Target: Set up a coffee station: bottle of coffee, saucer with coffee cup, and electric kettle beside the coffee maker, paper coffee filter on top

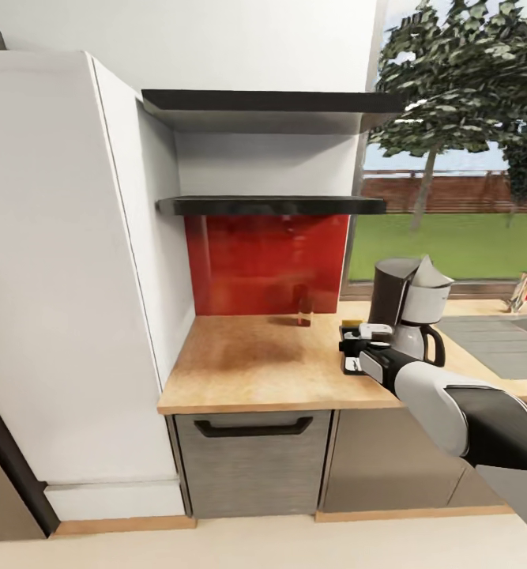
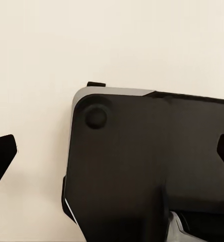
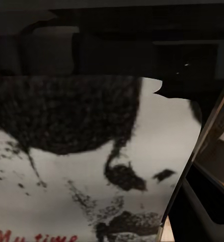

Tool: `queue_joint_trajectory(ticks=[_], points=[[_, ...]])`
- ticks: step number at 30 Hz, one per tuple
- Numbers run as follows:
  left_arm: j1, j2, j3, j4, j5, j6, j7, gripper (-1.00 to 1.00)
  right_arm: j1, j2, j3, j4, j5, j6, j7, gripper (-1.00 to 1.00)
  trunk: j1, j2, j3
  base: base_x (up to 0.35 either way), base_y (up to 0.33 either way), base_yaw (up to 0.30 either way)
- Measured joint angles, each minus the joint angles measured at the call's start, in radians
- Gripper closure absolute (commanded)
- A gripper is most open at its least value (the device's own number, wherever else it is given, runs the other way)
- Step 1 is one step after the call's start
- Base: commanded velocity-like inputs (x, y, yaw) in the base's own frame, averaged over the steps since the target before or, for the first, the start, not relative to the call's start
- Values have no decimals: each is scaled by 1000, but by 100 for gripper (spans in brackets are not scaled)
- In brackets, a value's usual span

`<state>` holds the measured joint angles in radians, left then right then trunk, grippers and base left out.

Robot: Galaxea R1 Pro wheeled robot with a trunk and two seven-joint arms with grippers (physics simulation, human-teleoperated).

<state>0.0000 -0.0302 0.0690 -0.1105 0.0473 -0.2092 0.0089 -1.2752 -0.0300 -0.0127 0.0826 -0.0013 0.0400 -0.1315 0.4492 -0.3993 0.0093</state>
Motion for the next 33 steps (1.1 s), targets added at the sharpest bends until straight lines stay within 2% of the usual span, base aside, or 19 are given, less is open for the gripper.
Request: queue_joint_trajectory(ticks=[13, 23, 30, 33], points=[[0, 0, 0, 0, 0, 0, 0, -100, 0, 1, 0, -1, 0, 0, 0, 100, 0, 0, -10, 185, 257, -234], [0, 0, 0, 1, 0, 0, 0, -100, 0, 0, 0, -1, 0, 0, 0, 100, 0, 0, -11, 89, 158, -16], [0, 0, 0, 0, 0, 0, 0, -100, 0, 0, 0, 0, 0, -2, 0, 100, 0, 0, -11, 205, 69, -19], [0, 0, 0, 0, 0, 0, 0, -100, 13, -1, 0, 0, 1, -43, -1, 100, 0, 0, -11, 62, 10, -4]])
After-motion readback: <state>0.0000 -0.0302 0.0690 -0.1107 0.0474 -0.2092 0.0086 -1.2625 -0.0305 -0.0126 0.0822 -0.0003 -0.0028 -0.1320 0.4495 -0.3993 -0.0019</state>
